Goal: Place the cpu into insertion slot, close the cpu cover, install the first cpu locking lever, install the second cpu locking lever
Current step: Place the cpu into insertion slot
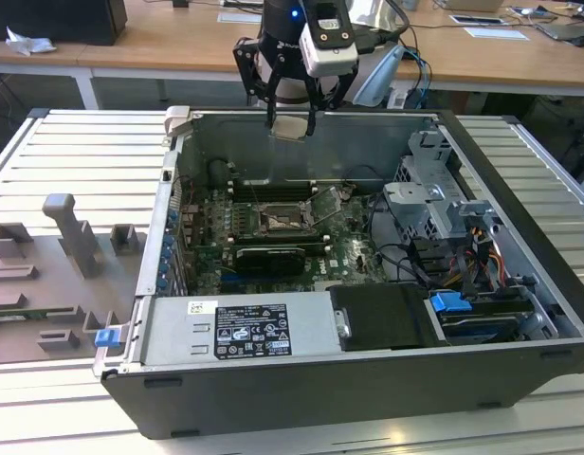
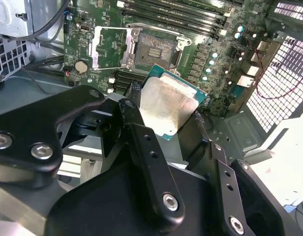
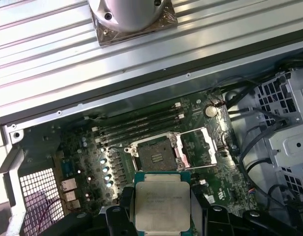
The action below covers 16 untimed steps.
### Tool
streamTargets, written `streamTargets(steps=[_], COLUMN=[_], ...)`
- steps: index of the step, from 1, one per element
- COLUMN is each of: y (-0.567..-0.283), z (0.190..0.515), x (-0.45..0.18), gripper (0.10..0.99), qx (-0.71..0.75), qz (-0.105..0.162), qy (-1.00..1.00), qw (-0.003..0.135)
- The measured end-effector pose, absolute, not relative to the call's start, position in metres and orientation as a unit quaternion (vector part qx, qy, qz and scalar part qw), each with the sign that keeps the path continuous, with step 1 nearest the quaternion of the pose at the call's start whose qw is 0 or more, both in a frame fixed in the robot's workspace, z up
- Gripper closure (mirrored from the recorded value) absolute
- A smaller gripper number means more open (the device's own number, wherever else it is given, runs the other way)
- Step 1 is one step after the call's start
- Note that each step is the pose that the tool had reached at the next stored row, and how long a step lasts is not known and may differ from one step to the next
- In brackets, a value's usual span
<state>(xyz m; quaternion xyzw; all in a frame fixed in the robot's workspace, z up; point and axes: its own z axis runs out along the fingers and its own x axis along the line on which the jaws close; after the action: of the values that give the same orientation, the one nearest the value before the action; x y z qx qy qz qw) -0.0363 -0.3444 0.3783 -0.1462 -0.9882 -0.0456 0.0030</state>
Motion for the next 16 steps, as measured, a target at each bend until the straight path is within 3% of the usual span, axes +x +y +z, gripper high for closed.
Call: streamTargets(steps=[16], y=[-0.3444], z=[0.3783], x=[-0.0363], gripper=[0.545], qx=[-0.184], qz=[-0.046], qy=[-0.982], qw=[0.001])
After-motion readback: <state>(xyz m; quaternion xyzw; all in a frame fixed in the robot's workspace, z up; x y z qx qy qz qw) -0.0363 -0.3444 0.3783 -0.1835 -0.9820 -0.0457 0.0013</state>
